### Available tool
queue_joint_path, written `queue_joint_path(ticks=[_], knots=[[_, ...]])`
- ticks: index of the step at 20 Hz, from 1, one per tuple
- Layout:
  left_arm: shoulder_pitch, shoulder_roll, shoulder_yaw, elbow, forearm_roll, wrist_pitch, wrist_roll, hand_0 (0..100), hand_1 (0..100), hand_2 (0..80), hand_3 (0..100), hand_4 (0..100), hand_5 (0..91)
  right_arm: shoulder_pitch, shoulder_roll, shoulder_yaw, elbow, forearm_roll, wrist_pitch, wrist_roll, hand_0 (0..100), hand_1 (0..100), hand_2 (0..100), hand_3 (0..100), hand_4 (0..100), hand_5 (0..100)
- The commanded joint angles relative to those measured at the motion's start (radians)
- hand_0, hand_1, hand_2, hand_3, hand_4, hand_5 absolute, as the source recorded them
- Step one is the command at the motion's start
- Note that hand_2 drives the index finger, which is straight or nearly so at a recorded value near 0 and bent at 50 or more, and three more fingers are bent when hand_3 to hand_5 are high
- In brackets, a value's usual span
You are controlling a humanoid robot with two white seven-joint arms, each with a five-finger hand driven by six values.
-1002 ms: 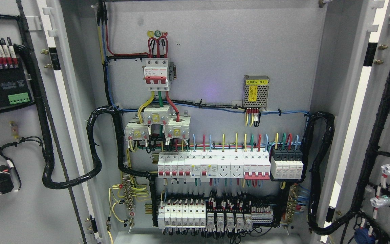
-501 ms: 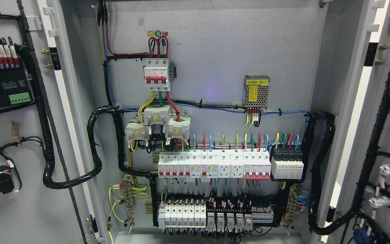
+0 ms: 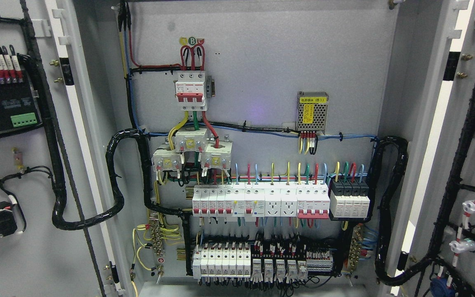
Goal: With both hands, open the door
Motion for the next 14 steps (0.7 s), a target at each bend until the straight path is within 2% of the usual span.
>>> queue_joint_path(ticks=[1,3,9,11,14], knots=[[0.121,-0.253,-0.208,-0.065,-0.182,-0.311,0.008,0,0,0.0,0,0,0.0,0.029,0.003,0.258,0.201,0.044,-0.019,-0.001,38,0,0,0,0,0],[0.152,-0.278,-0.227,-0.052,-0.202,-0.259,0.017,0,0,0.0,0,0,0.0,0.058,0.003,0.272,0.248,0.044,-0.019,-0.001,38,0,0,0,0,0],[0.158,-0.275,-0.244,0.098,-0.193,-0.014,0.052,0,0,0.0,0,0,0.0,0.208,0.003,0.277,0.364,0.044,-0.022,0.000,38,0,0,0,0,0],[0.158,-0.275,-0.242,0.176,-0.191,0.009,0.051,0,0,0.0,0,0,0.0,0.239,0.003,0.287,0.426,0.046,-0.022,0.001,38,0,0,0,0,0],[0.160,-0.275,-0.241,0.300,-0.191,0.025,0.049,0,0,0.0,0,0,0.0,0.244,0.009,0.295,0.567,0.044,-0.024,0.001,38,0,0,0,0,0]])
